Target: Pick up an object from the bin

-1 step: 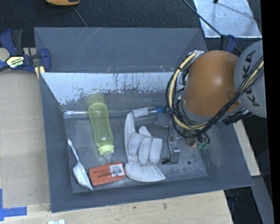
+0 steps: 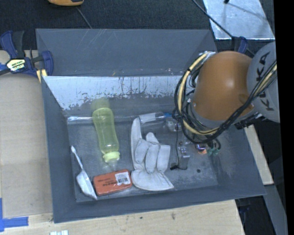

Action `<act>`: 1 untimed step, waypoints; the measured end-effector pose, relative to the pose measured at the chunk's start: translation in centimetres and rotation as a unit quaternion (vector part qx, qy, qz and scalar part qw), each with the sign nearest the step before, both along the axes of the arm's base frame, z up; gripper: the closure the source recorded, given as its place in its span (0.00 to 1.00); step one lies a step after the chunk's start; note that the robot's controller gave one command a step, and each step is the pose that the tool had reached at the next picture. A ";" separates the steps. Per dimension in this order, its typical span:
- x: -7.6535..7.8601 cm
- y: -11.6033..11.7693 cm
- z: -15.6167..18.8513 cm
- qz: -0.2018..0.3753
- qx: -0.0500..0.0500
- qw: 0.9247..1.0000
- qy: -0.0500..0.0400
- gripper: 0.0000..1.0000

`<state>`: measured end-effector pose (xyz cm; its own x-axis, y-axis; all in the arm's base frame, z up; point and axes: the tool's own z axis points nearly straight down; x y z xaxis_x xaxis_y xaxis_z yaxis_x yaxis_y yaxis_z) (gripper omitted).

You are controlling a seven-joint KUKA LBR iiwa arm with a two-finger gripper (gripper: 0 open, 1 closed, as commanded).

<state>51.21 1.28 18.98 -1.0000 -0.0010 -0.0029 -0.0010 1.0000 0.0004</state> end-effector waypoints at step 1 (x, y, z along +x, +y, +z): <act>2.1 1.1 -5.3 0.010 0.000 1.000 -0.004 0.00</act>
Offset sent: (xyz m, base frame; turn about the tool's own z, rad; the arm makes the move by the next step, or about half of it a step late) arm 0.0047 -0.0052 -0.1198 0.0013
